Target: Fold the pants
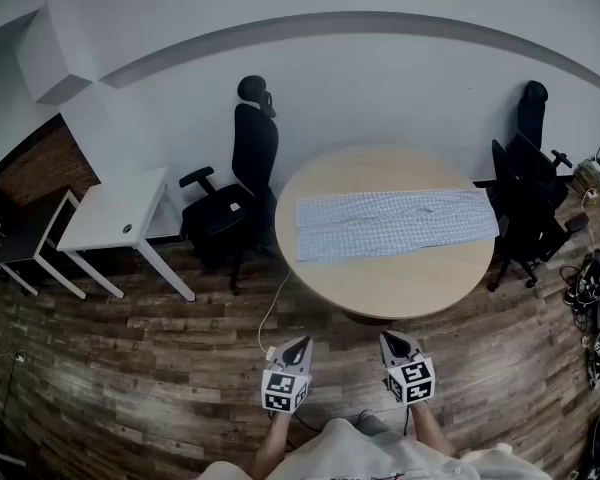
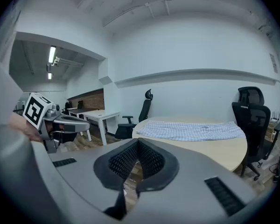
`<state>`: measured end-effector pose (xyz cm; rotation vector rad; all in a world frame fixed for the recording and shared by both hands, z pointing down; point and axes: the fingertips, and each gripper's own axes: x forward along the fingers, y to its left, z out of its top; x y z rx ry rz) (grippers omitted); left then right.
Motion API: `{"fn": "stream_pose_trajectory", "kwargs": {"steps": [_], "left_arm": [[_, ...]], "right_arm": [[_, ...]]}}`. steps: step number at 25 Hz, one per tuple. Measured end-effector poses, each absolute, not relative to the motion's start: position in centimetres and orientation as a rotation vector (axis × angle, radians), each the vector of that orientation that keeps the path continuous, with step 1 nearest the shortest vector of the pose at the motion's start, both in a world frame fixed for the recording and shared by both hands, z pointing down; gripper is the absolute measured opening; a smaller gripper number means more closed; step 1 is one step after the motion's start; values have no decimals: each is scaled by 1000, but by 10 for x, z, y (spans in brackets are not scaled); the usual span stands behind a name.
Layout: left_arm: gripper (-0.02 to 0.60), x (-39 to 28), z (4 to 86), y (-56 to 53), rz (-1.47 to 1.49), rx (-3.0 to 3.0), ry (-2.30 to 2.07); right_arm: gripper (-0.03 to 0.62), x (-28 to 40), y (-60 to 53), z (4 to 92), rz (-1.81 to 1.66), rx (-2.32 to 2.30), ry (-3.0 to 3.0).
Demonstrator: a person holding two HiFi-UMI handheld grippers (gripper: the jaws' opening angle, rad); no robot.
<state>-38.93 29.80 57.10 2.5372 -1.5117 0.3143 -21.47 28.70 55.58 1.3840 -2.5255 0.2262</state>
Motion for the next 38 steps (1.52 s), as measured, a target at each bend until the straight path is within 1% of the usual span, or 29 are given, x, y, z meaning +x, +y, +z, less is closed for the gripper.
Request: {"fn": "stream_pose_trajectory", "kwargs": {"steps": [15, 27, 38], "left_arm": [[32, -386, 571, 293, 314, 2556, -1496], [32, -405, 581, 309, 316, 2552, -1488], [32, -423, 584, 295, 295, 2500, -1531]], "right_arm": [[29, -224, 279, 548, 215, 1391, -2574], [29, -245, 298, 557, 179, 1392, -2546], [29, -235, 282, 559, 207, 1414, -2521]]}}
